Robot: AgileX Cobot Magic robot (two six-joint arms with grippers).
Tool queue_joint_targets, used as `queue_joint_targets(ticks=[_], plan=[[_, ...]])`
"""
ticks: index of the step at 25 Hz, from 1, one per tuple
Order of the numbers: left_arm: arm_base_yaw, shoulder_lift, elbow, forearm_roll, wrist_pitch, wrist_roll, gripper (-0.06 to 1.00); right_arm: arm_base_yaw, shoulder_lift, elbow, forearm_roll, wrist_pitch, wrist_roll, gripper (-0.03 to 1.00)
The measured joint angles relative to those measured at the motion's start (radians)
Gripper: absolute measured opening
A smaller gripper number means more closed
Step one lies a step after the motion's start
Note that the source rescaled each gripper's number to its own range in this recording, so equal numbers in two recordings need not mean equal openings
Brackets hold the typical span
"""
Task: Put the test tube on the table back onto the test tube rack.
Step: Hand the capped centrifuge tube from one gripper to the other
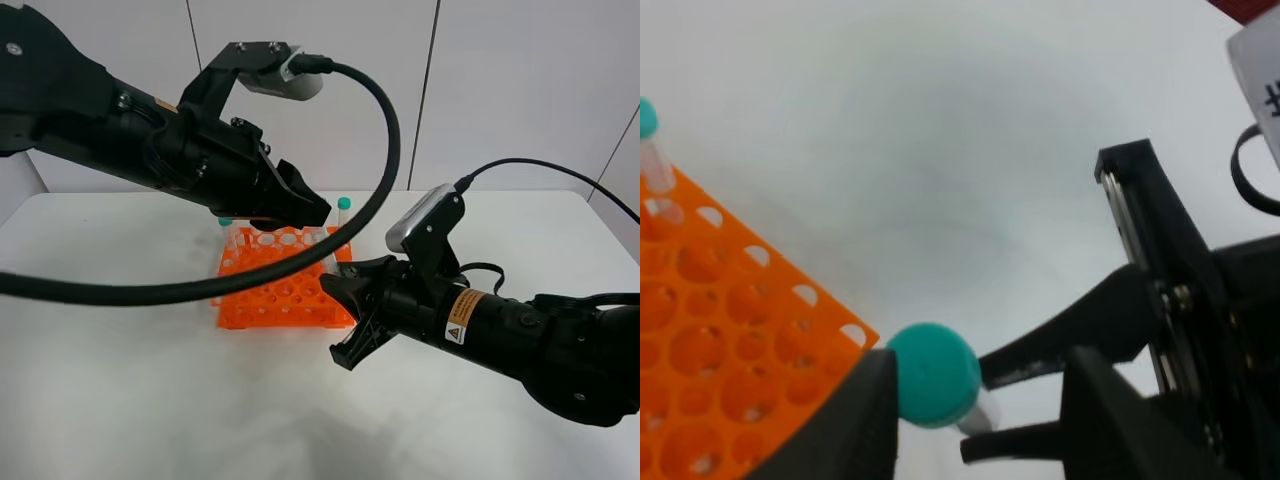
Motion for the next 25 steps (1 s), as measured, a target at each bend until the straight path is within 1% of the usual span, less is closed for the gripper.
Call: queue_joint_targets(ticks=[9, 16, 19, 22, 25], plan=[[0.0, 0.021, 0.0, -0.125, -0.018, 0.111, 0.89, -0.002, 0.003, 0.006, 0.023, -0.007, 0.007, 0.02], [0.003, 0.021, 0.0, -0.134, -0.041, 0.115, 0.89, -0.002, 0.003, 0.006, 0.021, -0.017, 0.007, 0.02], [0.022, 0.023, 0.0, -0.152, -0.048, 0.115, 0.89, -0.002, 0.003, 0.005, -0.002, -0.042, 0.004, 0.02], [0.042, 0.023, 0.0, -0.167, -0.044, 0.115, 0.89, -0.002, 0.003, 0.005, -0.002, -0.045, 0.004, 0.02], [0.043, 0.023, 0.0, -0.171, -0.035, 0.115, 0.89, -0.002, 0.003, 0.005, -0.004, -0.047, 0.004, 0.02]])
